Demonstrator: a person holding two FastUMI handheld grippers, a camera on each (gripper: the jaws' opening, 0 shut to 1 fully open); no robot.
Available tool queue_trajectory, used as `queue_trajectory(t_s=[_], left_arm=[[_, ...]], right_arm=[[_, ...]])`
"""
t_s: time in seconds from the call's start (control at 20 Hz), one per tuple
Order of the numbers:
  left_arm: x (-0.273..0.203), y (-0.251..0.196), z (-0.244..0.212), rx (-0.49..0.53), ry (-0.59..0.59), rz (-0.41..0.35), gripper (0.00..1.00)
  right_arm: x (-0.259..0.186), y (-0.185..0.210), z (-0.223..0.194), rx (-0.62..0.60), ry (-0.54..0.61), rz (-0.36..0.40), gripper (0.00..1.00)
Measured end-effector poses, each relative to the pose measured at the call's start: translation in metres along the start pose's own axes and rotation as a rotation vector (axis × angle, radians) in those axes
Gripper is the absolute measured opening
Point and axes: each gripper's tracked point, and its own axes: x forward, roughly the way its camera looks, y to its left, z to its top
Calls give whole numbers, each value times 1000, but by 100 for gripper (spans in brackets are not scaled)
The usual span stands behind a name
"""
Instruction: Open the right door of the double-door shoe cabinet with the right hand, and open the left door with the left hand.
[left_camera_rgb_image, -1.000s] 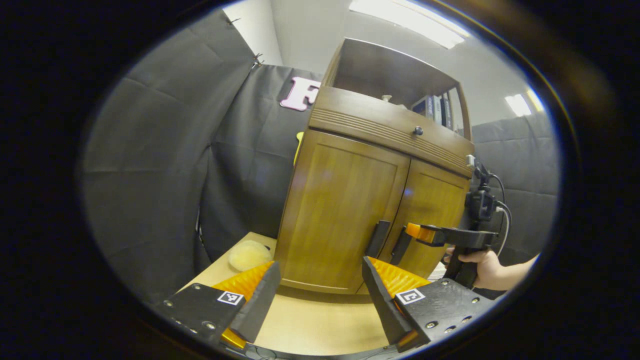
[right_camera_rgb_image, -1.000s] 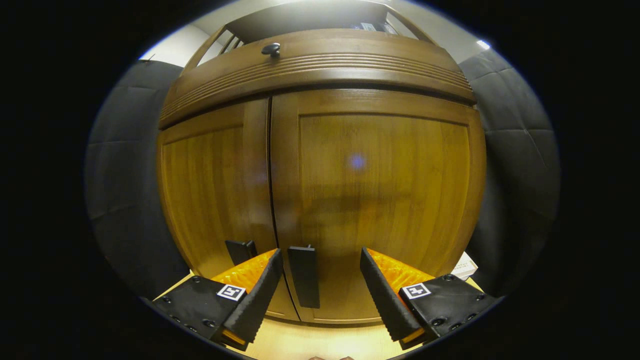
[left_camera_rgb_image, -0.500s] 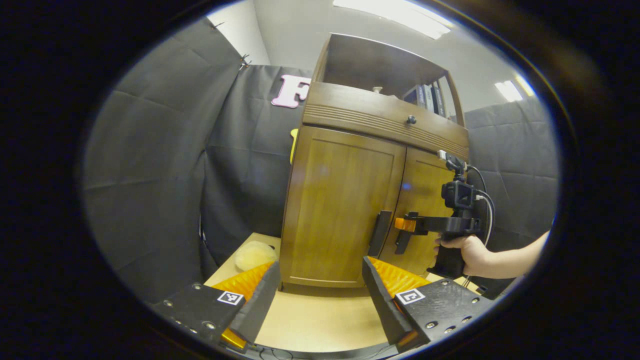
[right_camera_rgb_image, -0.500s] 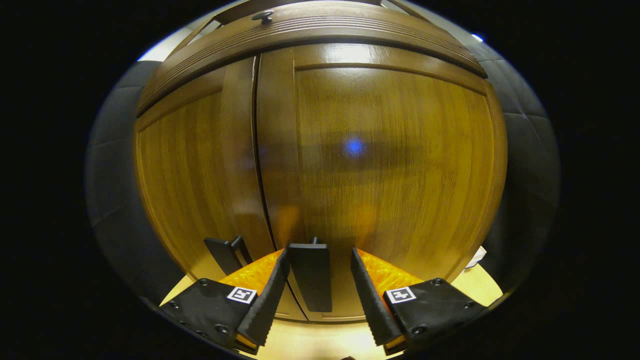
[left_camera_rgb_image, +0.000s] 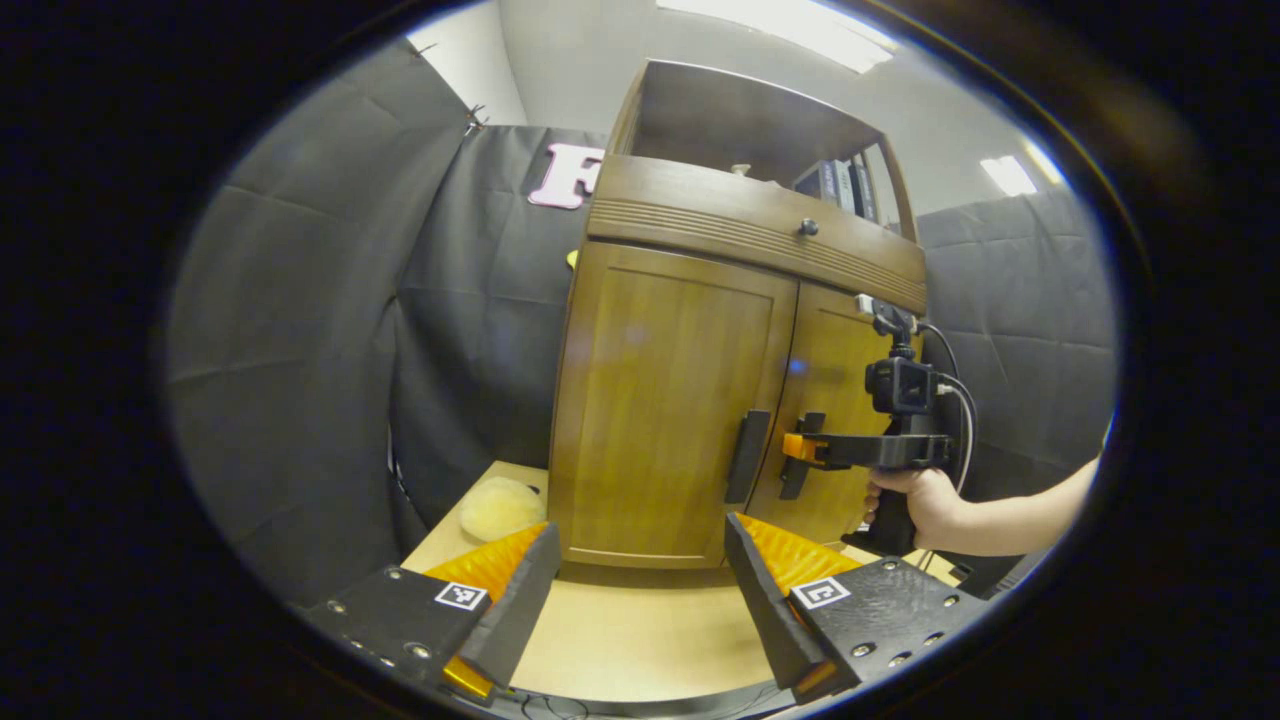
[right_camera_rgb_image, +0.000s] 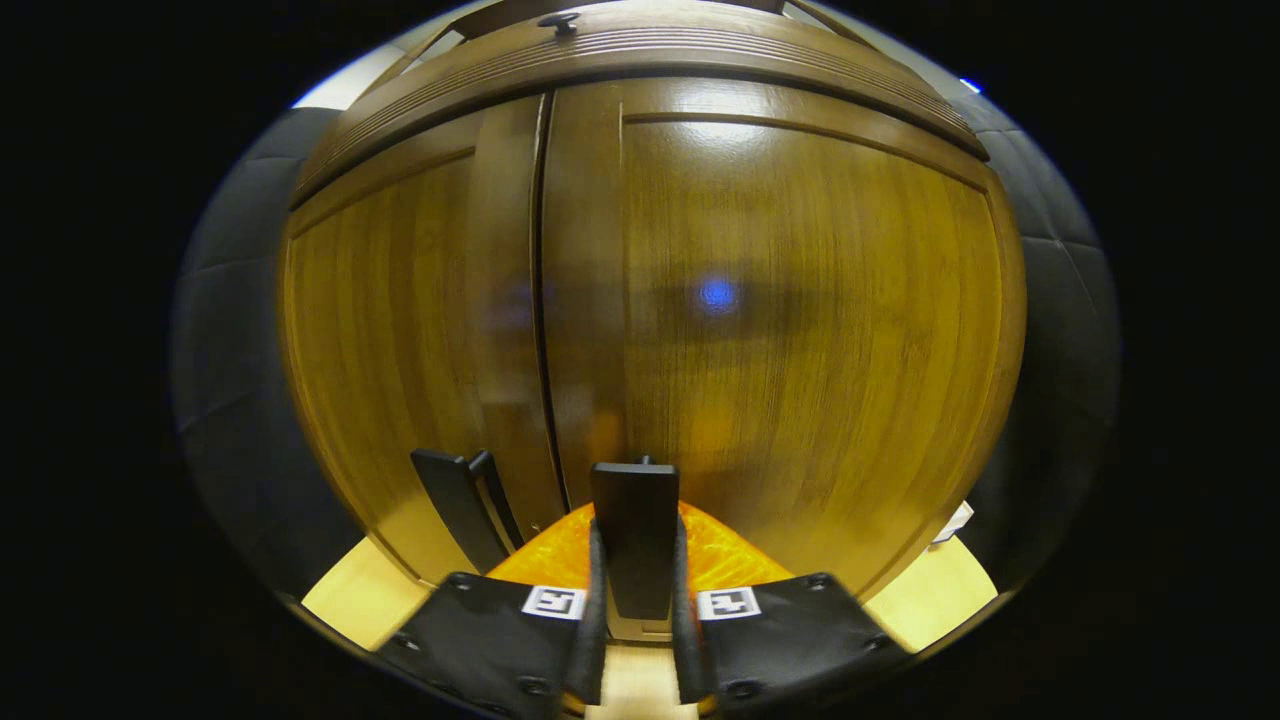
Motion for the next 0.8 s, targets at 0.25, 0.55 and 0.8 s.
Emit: queue_trajectory(t_s=[0.25,0.55,0.8], left_arm=[[1,-2,-1,1,10,-27,94],[0,-5,2,-3,17,-44,94],[-2,-6,3,2,30,-51,94]], right_arm=[[-2,-4,-2,9,31,75,7],[-20,-2,2,-5,22,98,7],[-39,-2,10,-16,16,133,8]])
